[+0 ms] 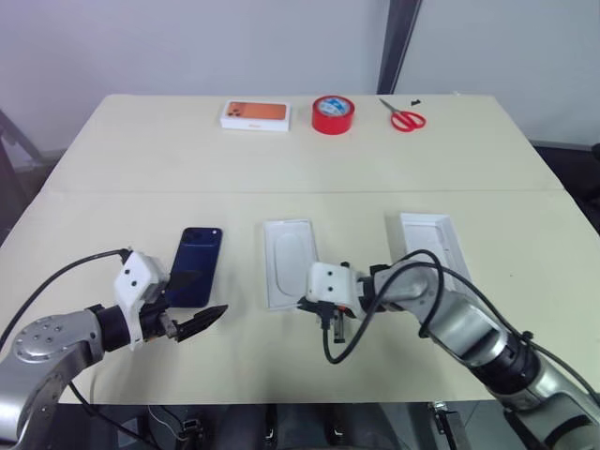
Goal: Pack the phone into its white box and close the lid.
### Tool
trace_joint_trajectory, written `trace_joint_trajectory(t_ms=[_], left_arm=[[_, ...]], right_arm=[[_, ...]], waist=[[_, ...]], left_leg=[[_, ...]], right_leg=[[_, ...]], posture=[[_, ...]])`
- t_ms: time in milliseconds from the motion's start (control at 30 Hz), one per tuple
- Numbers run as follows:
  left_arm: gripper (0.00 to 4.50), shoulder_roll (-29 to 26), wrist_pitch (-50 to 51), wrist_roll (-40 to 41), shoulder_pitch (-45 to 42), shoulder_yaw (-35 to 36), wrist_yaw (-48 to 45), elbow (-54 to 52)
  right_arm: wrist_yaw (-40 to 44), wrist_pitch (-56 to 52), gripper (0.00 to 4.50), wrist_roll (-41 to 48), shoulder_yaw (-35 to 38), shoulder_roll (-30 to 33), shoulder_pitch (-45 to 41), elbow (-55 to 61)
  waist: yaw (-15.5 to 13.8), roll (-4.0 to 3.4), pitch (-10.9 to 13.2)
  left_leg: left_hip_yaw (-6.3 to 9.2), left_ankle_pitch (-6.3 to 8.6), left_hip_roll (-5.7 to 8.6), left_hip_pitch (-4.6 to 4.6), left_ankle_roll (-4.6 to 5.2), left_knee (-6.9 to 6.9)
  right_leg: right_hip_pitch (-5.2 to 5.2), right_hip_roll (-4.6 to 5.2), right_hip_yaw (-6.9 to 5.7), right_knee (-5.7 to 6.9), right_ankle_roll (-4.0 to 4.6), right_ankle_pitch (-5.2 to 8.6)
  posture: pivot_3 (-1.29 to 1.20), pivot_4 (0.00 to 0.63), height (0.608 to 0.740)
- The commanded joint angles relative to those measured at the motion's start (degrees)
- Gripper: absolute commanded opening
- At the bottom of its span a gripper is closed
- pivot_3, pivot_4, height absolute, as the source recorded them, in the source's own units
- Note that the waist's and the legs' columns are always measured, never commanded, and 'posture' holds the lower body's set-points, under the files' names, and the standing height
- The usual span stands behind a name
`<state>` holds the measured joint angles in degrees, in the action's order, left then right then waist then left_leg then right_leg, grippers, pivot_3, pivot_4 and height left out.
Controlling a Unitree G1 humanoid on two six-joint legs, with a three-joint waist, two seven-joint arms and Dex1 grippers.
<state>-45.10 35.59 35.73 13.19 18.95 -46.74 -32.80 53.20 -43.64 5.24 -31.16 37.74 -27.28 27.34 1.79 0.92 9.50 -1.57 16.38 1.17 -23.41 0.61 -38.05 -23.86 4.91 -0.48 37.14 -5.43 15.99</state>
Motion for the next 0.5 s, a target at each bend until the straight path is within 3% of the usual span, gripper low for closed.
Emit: trace_joint_trajectory(t_ms=[33, 233, 333, 500], left_arm=[[4.50, -0.17, -0.53, 0.38, -0.17, 1.08, 0.32, -1.55], [4.50, -0.13, -0.70, 0.38, -1.19, 0.67, 0.57, -0.53], [4.50, 0.12, -0.75, 0.15, -1.88, 0.12, 0.80, -0.12], [4.50, 0.77, -0.87, -0.05, -2.22, 0.47, 1.46, 0.15]], right_arm=[[1.57, -1.40, 0.02, 3.20, 5.83, 3.45, 1.77, 5.25], [2.92, -3.60, 0.02, 8.37, 10.33, 6.69, 5.97, 11.23], [2.28, -4.02, 0.96, 9.46, 9.83, 5.48, 6.02, 11.36], [-1.79, -5.10, 3.57, 11.75, 12.25, -0.64, 3.17, 8.89]], waist=[[-0.53, 0.00, 0.00], [-0.91, 0.00, 0.00], [-0.93, 0.00, 0.00], [-0.77, 0.01, 0.00]], left_leg=[[0.00, 0.01, 0.00, 0.00, 0.01, 0.00], [0.00, 0.01, -0.01, 0.00, 0.02, 0.00], [0.00, 0.01, -0.01, 0.01, 0.02, 0.00], [0.00, 0.00, -0.01, 0.01, 0.02, 0.00]], right_leg=[[0.01, 0.00, 0.00, -0.01, 0.00, 0.00], [0.01, 0.00, 0.00, -0.02, 0.04, 0.03], [0.03, 0.00, 0.00, -0.01, 0.11, 0.06], [0.03, 0.00, 0.00, -0.02, 0.00, 0.00]], posture=[[0.00, 0.150, 0.725], [0.00, 0.150, 0.725], [0.00, 0.150, 0.725], [0.00, 0.150, 0.725]])
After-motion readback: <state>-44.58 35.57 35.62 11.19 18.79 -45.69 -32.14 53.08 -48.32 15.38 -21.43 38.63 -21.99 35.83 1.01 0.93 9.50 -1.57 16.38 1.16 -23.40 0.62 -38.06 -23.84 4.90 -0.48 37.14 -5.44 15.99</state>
